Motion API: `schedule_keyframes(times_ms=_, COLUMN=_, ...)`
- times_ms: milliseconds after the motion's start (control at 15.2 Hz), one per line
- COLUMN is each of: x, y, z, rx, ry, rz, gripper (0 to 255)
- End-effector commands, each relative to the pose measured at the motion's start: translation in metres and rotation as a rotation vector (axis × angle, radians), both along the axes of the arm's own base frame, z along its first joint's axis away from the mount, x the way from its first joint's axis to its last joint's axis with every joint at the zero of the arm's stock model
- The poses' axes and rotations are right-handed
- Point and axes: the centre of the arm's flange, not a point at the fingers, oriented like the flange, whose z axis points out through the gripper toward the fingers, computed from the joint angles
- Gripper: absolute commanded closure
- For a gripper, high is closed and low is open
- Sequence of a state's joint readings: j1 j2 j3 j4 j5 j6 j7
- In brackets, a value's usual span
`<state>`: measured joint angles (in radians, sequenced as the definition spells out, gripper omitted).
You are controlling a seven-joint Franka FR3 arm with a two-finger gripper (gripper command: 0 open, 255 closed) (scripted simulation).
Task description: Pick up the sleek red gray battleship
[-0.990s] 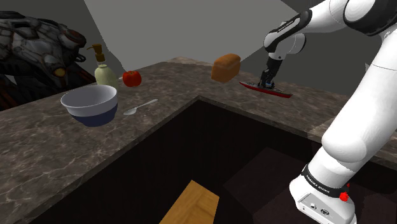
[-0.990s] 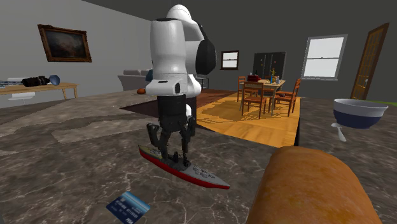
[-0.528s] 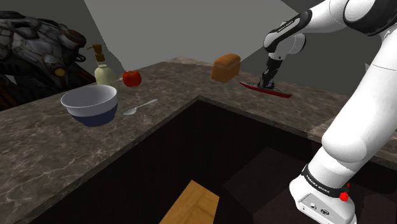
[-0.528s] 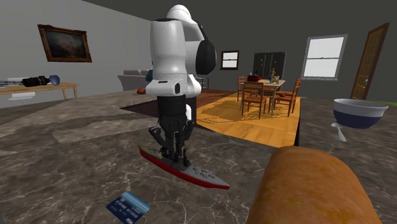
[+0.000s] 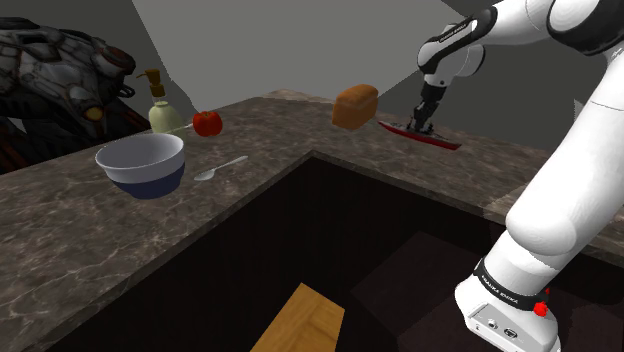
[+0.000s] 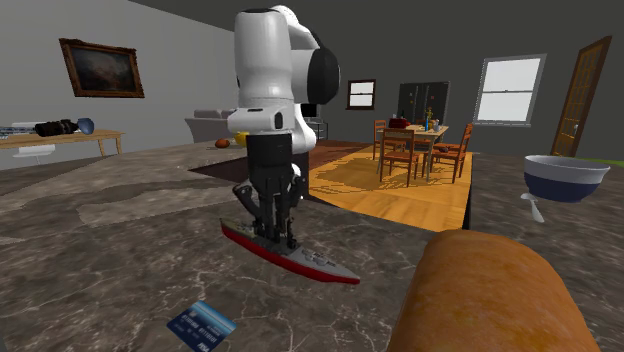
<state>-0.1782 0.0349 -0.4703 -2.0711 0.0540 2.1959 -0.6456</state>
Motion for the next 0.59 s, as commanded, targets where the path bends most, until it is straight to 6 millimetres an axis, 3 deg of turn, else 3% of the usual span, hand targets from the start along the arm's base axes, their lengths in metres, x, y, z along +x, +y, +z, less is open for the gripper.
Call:
schedule_keyframes(times_ms=0, x=-0.001, y=-0.001, z=0.011, rx=0.0, ry=0.0, rz=0.0, gripper=255)
schedule_keyframes(times_ms=528, x=-0.001, y=-0.001, z=0.053, rx=0.0, ry=0.0, rz=0.0, gripper=255)
